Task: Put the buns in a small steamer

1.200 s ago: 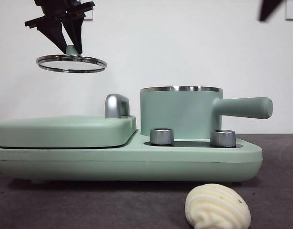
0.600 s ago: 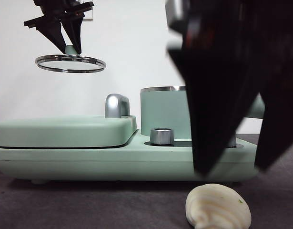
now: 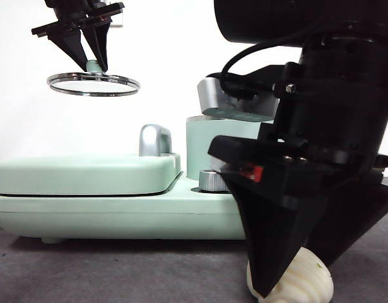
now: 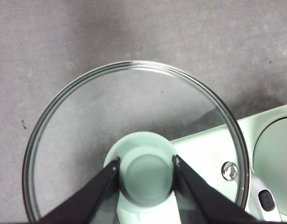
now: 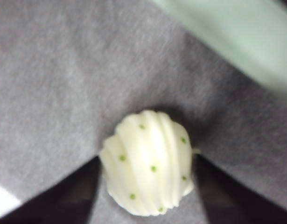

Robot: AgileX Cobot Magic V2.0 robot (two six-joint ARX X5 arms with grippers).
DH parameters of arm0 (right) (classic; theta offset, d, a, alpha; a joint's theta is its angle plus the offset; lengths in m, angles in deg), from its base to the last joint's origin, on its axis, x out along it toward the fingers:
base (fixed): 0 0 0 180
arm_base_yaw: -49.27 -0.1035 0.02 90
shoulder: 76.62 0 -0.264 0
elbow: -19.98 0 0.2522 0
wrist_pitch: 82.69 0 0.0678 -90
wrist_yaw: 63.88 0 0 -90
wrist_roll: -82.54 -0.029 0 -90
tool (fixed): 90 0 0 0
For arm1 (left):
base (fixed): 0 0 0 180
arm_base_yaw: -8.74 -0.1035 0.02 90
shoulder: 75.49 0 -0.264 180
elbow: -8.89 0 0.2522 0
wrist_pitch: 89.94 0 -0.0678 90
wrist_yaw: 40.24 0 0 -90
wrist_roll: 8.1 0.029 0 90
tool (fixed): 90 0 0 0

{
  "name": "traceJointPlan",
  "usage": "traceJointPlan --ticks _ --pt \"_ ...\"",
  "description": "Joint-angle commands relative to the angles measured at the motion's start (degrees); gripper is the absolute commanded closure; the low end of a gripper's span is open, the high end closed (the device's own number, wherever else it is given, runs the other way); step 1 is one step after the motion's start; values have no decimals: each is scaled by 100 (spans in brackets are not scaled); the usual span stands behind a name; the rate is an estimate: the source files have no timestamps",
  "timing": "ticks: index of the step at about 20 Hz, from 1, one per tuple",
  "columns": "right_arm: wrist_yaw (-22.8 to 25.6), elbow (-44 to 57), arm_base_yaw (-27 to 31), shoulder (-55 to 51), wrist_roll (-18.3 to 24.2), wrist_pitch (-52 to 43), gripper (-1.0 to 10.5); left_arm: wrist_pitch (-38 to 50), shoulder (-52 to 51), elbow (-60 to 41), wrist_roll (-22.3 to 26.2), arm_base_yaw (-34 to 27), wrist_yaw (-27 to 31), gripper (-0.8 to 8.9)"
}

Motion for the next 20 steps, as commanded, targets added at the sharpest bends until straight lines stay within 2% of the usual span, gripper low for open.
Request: traceJointPlan --ticks 1,4,7,10,13,16,20 --pt "26 -168 -61 70 -48 63 716 92 -68 254 -20 22 -13 700" --pt "26 -684 -55 70 -22 693 717 90 -68 254 -20 22 -13 700" --pt "9 -1755 55 72 28 1967 716 90 -68 254 -20 22 -13 700" --pt "-66 -3075 446 79 396 3040 716 90 -68 254 -20 28 -15 700" --pt "-120 -4402 1110 286 960 3530 717 92 -68 254 -20 50 -15 700" --pt "-120 -5698 1832 927 1488 3947 716 90 -66 254 -20 90 -15 700" --pt "-190 -6854 2415 2011 1851 4103 716 92 -66 254 -17 144 -13 700"
